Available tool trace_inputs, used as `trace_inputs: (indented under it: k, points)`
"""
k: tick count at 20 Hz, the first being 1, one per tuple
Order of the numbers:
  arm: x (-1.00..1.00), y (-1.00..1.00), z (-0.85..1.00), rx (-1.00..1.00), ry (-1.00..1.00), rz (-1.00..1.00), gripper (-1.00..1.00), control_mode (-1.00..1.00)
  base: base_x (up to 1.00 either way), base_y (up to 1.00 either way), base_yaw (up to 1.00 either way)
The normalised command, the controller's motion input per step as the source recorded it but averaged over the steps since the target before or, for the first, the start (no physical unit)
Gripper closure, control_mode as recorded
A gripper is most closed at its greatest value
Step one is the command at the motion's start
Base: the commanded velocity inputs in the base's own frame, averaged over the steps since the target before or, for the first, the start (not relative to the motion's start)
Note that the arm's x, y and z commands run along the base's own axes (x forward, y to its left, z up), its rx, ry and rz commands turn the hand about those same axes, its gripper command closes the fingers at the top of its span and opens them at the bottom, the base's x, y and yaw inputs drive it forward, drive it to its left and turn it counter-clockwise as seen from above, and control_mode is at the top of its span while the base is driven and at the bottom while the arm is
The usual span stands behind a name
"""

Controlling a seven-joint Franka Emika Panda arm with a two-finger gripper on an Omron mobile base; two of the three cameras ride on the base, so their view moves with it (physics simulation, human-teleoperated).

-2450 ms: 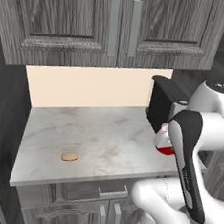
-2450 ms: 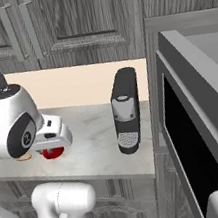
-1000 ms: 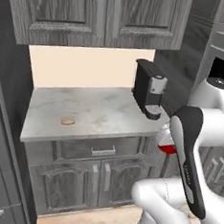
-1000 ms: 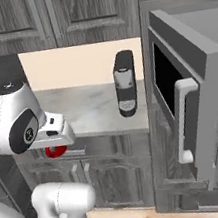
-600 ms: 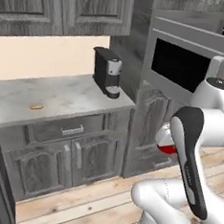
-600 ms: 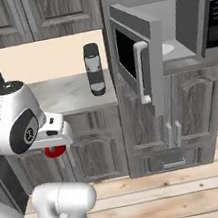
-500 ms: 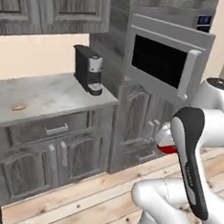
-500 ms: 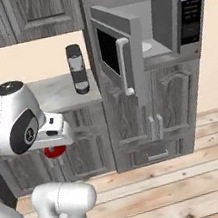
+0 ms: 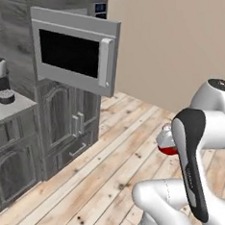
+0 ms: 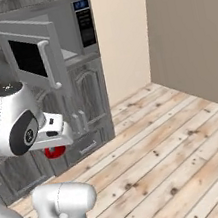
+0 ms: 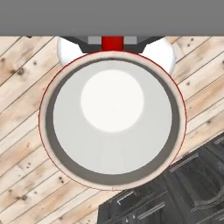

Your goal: Pick the mug from the counter and place it inside the microwave. Then close the microwave.

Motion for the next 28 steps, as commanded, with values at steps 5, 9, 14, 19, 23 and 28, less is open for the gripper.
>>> trace_inputs:
  k: [5, 9, 14, 19, 23, 28]
  points:
    - [0.0, 0.0, 0.0, 0.0, 0.0, 0.0, 1.0, 1.0, 0.22, -0.96, -0.09]
    - [0.0, 0.0, 0.0, 0.0, 0.0, 0.0, 1.0, 1.0, 0.77, -0.99, 0.09]
    - [0.0, 0.0, 0.0, 0.0, 0.0, 0.0, 1.0, 1.0, 1.0, -0.79, 0.29]
    - [0.0, 0.0, 0.0, 0.0, 0.0, 0.0, 1.0, 1.0, 1.0, -0.49, 0.44]
    - [0.0, 0.0, 0.0, 0.0, 0.0, 0.0, 1.0, 1.0, 1.0, -0.29, 0.57]
    - [0.0, 0.0, 0.0, 0.0, 0.0, 0.0, 1.0, 1.0, 1.0, -0.06, 0.68]
